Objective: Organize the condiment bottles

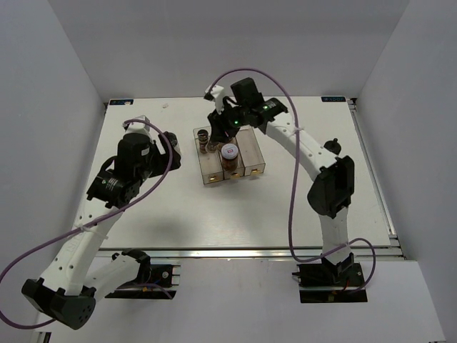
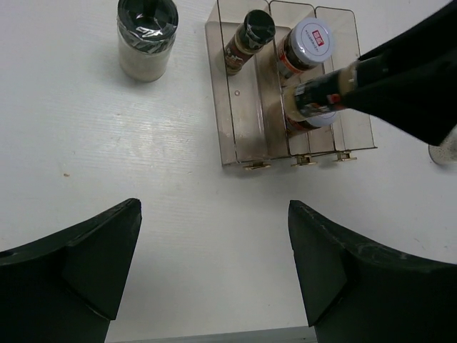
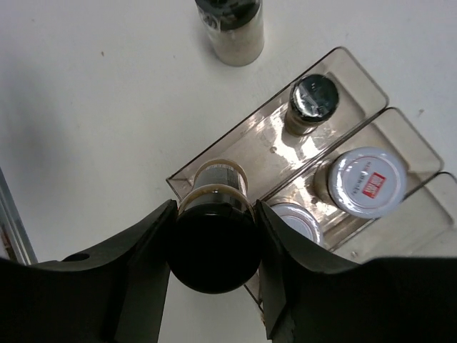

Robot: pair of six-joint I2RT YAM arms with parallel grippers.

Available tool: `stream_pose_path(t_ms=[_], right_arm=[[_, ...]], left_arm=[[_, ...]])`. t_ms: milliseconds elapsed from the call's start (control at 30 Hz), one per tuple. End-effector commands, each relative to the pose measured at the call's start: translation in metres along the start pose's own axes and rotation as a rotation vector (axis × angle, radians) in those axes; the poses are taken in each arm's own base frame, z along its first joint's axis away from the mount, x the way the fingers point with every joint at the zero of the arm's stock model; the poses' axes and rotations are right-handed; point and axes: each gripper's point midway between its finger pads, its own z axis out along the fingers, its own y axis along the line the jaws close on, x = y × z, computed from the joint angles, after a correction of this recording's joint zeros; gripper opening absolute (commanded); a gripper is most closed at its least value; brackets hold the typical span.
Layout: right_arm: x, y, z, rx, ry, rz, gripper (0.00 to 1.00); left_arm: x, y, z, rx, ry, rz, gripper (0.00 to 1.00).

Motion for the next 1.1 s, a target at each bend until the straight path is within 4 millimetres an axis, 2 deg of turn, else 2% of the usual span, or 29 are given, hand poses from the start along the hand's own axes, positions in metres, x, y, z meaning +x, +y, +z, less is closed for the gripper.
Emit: stream_pose_path(t_ms=[0,133,367,400,700,800,933,1067], right_arm=[[-0.017,0.005,0.015,0.021,-0.041,-0.005,0.00],[-0.001,-0.004,0.043,0.051,-0.003,0.008,0.00],[0.023,-0.014,0.074,0.085,0.056,-0.026,0.00],[0.032,-0.017,0.080,0.095,0.076,-0.033,0.00],[0.057,-0.024,0.105,0.130,0.135,-0.081,0.00],[0.061,-0.025,0.109,0.136,0.144,-0.089,0.07],[0.069,-0.022,0.113,0.128,0.164,-0.103,0.29],[0.074,-0.021,0.117,0.124,0.177,-0.109,0.44]], left_arm=[[-0.002,0.004,-0.009,0.001,-0.040,-0.041,0.93],[0.005,0.008,-0.010,-0.008,-0.028,-0.053,0.93],[0.014,0.012,-0.009,-0.016,-0.009,-0.052,0.93],[0.014,0.012,-0.009,-0.015,-0.008,-0.052,0.93],[0.017,0.014,-0.010,-0.022,-0.002,-0.050,0.93],[0.018,0.014,-0.010,-0.023,0.001,-0.049,0.93],[0.019,0.015,-0.011,-0.024,0.002,-0.049,0.93],[0.020,0.016,-0.011,-0.024,0.004,-0.053,0.93]])
